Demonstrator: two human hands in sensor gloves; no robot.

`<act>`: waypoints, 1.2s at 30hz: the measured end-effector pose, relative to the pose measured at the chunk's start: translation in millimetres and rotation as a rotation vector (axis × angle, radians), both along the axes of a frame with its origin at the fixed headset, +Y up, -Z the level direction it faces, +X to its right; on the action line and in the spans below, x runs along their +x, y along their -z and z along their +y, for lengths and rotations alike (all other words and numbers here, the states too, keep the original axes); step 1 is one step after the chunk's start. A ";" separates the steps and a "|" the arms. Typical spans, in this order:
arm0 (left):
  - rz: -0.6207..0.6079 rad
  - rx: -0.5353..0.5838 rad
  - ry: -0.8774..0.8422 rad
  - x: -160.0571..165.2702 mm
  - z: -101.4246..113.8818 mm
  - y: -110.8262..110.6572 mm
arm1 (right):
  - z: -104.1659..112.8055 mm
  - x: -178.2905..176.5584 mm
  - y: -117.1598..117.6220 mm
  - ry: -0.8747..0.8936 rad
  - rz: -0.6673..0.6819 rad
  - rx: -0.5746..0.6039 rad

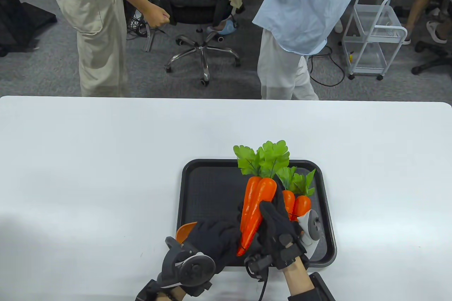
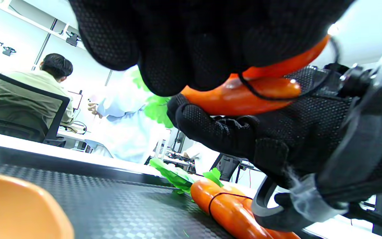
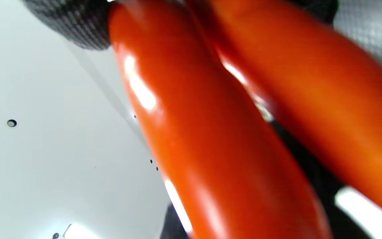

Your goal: Pinch and pull to detach rubber bands

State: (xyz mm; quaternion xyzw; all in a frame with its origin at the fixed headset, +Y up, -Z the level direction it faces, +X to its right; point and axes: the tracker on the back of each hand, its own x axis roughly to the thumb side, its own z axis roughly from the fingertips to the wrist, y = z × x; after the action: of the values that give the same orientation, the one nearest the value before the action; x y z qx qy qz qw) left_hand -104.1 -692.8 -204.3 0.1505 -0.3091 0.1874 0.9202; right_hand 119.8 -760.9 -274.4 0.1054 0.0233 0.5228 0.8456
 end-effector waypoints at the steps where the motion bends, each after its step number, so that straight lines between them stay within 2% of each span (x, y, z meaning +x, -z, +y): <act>1: 0.005 0.003 0.001 -1.8 1.4 0.2 | 0.6 2.1 0.0 -0.001 -0.026 0.010; 4: 0.039 0.014 -0.007 -10.3 4.9 2.4 | 2.9 8.8 -0.8 -0.011 -0.103 0.025; 8: 0.088 0.009 -0.026 -22.4 6.8 7.6 | 3.0 11.0 0.0 -0.017 -0.103 0.027; 15: 0.257 0.038 0.142 -39.1 6.9 16.9 | 0.6 9.2 0.0 -0.042 -0.088 0.025; 19: 0.291 -0.020 0.199 -46.2 1.5 24.1 | -0.5 8.0 -0.8 -0.047 -0.077 0.020; 27: 0.347 -0.120 0.401 -41.8 -12.1 35.0 | -1.7 6.3 -1.4 -0.065 -0.055 0.015; 36: 0.359 -0.135 0.554 -29.5 -22.3 38.0 | -2.4 4.5 -1.4 -0.079 -0.040 0.015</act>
State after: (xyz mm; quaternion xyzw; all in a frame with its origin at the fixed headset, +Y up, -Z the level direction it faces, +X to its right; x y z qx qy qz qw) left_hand -133.6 -715.1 -242.3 0.0303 -0.1581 -0.0794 0.9838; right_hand 124.3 -763.3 -273.0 0.1001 0.0069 0.5579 0.8238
